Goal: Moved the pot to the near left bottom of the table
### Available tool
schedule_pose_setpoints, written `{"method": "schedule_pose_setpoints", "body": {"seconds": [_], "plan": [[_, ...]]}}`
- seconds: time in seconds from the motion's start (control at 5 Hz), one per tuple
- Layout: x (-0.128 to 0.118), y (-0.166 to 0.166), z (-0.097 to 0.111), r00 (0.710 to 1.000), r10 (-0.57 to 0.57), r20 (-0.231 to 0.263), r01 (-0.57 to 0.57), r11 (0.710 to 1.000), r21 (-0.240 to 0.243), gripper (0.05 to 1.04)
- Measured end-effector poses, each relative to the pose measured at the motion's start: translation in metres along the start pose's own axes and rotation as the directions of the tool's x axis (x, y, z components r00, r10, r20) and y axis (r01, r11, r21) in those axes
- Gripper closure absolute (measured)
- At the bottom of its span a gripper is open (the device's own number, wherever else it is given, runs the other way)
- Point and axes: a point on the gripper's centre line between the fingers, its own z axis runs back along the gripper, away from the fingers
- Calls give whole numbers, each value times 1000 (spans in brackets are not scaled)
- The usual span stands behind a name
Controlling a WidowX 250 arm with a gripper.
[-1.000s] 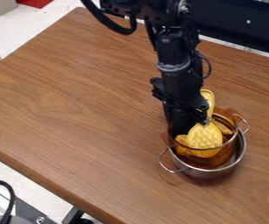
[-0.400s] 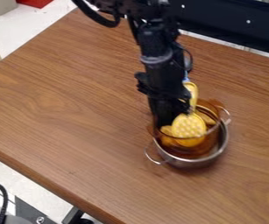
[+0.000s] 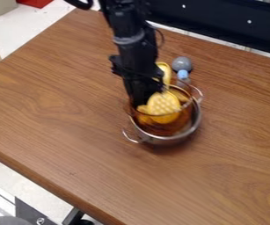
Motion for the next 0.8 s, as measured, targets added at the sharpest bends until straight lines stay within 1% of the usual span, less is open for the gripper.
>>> {"method": "schedule_pose_setpoints", "body": {"seconds": [0.2,0.4,0.6,0.8], "plan": [[1,30,14,999,47,23,-47,999,21,1017],[-2,66,20,996,84,5,-84,996,21,1017],[-6,95,24,994,104,-11,-104,994,22,1017],[-12,111,26,994,106,-29,-105,994,20,1017]]}}
